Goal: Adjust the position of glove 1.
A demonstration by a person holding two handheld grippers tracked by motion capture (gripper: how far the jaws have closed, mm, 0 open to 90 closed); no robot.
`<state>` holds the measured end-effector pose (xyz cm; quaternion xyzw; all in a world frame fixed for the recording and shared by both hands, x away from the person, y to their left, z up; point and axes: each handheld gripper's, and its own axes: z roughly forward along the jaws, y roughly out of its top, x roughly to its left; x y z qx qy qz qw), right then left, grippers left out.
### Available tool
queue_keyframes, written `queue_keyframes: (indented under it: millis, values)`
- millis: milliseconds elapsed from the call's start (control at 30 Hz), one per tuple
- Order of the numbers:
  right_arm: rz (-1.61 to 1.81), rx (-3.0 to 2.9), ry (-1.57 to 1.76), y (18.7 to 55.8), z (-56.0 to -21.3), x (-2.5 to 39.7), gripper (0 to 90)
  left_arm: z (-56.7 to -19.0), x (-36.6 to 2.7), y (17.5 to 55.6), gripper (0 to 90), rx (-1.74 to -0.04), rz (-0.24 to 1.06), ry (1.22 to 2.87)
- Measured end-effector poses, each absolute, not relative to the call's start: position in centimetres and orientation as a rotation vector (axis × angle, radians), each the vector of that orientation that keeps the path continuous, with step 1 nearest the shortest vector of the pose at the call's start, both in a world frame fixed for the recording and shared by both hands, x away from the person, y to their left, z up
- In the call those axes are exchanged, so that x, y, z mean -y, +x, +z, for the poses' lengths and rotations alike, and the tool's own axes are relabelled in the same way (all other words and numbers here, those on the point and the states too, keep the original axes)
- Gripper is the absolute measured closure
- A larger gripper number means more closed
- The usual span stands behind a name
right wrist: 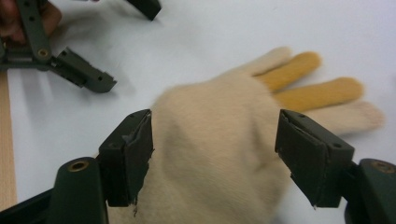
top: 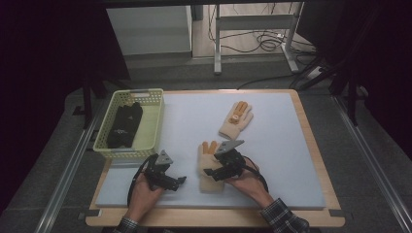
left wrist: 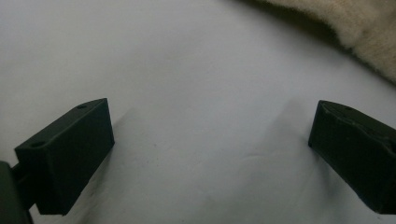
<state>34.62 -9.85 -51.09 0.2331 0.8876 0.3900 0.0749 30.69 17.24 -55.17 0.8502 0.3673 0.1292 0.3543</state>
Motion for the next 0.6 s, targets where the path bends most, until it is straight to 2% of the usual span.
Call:
queue_keyframes:
  millis: [433, 600]
  values:
    - [1.201, -2.576, 0.823, 37.1, -50.7, 12.8, 28.0, -55.2, -17.3, 30.7, 0.3, -0.948, 0.333, 2.201]
    - [1.173, -2.511, 0.911, 39.3, -50.6, 14.4, 32.8, -55.2, -17.3, 30.7, 0.3, -0.948, 0.333, 2.201]
